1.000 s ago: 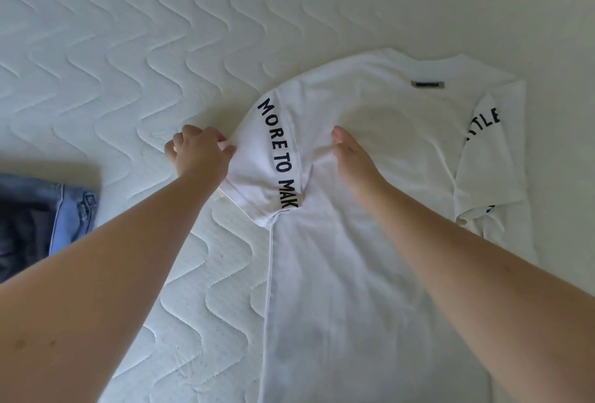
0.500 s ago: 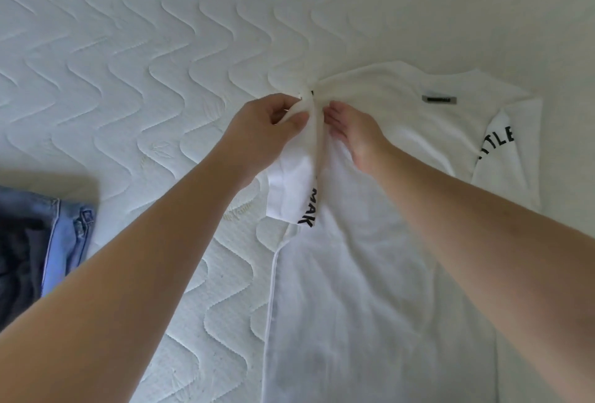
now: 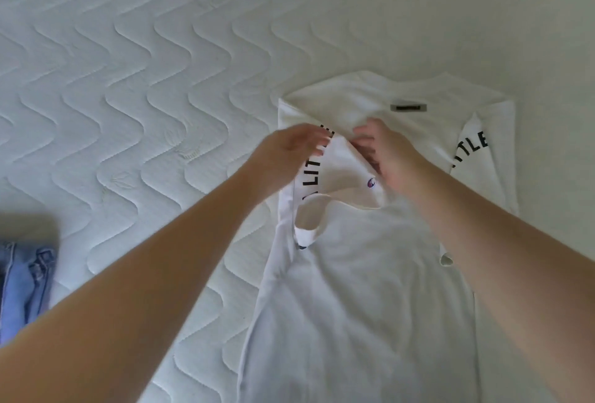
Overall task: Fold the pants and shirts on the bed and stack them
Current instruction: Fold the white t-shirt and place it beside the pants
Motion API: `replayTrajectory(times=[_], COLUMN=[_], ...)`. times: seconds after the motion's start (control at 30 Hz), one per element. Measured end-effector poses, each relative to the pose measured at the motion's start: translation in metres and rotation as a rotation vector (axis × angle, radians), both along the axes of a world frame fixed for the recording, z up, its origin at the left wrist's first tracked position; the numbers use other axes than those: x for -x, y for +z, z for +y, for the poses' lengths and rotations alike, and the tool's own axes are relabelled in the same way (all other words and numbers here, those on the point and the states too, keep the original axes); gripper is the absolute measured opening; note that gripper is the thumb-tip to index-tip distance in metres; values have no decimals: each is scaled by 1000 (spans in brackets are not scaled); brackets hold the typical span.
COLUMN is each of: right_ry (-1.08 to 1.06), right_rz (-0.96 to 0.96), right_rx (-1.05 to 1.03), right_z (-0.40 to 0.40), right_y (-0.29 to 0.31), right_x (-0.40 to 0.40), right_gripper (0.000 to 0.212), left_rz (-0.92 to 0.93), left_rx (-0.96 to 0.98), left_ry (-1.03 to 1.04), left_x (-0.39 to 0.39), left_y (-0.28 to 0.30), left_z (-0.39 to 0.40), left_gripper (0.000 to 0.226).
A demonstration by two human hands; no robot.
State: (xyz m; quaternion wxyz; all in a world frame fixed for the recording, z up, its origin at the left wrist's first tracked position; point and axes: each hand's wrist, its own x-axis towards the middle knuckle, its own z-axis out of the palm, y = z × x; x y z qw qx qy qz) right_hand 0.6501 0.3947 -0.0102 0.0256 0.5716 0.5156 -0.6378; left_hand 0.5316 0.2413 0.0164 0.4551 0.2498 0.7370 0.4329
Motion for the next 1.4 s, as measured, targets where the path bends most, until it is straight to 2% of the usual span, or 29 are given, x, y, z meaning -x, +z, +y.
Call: replayTrajectory(times=[0.07,0.17,0.23,0.3,0.43,0.5,0.67,0.8,0.9,0.97,1.0,1.07,1.13,1.23,1.3,1.33,1.4], right_ry=[203,441,598,689,866,910,937,1000,992,935,900,849,843,760,623,570,540], right_rz=[-142,-306,-397,-417,-354,-323,-340,-477,-608,-634,-625,-603,-597,-615,-521,-429,-300], right_rx=[-192,-357,-450,-514,-528,-536,-562,-543,-544,-634,-668,-649,-687,-1030,-1184,-1201,-1062], right_z=[-8,-29,-39,-37,-8,10,34,41,48,54,56,57,51,39,23,11,-22], right_y=[-3,-10,-12,-5,20,33,43,36,34,31,28,18,6,-3,2,6,11], right_x=[-10,-18,-19,-20,-25,-26,-29,-36,-39,-41,-41,-41,-44,-55,-64,-67,-72], right_gripper=[36,36,33,35,31,32,37,22,38,25,19,38,44,36,32,26,19], left_rz=[257,557,644,702,853,918,834,864,917,936,934,913,858,773,781,811,859], left_rx=[67,204,259,294,458,445,458,392,391,384,376,362,348,245,169,153,146], left_ry=[9,-230,-410,-579,-923,-976,-813,-683,-647,-633,-625,-606,-573,-508,-482,-450,-313], left_x=[23,51,61,67,84,95,117,111,100,98,98,98,94,81,70,65,53], left_y=[-9,-24,-31,-33,-22,-17,-16,-34,-41,-41,-41,-40,-40,-42,-43,-44,-45], left_z=[-2,10,24,39,65,75,85,94,100,105,106,108,109,106,98,91,74], left_gripper=[28,43,50,46,33,32,43,39,42,43,43,41,37,36,41,45,52])
